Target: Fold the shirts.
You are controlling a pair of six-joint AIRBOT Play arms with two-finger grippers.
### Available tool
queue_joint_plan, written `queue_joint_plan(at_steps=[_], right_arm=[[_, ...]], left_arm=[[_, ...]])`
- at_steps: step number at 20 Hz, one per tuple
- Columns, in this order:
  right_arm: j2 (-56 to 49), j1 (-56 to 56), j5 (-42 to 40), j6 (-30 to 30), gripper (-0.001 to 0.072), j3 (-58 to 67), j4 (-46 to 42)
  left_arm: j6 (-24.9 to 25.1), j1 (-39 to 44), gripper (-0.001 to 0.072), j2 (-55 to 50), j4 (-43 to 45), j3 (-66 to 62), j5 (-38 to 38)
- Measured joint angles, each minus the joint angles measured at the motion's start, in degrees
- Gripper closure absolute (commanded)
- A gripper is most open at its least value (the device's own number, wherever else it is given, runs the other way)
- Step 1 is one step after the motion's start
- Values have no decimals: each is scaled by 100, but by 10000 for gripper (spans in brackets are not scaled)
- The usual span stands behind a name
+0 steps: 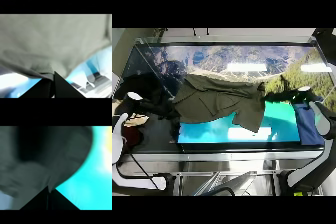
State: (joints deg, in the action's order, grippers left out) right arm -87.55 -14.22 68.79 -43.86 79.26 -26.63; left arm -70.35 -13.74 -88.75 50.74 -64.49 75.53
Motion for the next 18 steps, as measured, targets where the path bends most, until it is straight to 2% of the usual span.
queue_joint_plan(at_steps=[3,6,10,12,15,18], right_arm=[[726,-138,511,63,689,627,796],[1862,-516,680,107,689,1438,1543],[3574,-1207,363,146,689,2247,1753],[4312,-1512,79,146,689,2411,1508],[5106,-1759,-308,146,689,2522,1193],[5434,-1851,-529,70,689,2559,1010]], left_arm=[[116,-20,694,750,-509,-715,540],[177,-179,694,1539,-1528,-2221,1128],[208,-804,694,2533,-2677,-4610,1073],[208,-1408,695,3021,-2675,-5427,909],[208,-2146,695,3639,-2367,-5744,706],[205,-2061,695,3805,-1928,-5469,507]])
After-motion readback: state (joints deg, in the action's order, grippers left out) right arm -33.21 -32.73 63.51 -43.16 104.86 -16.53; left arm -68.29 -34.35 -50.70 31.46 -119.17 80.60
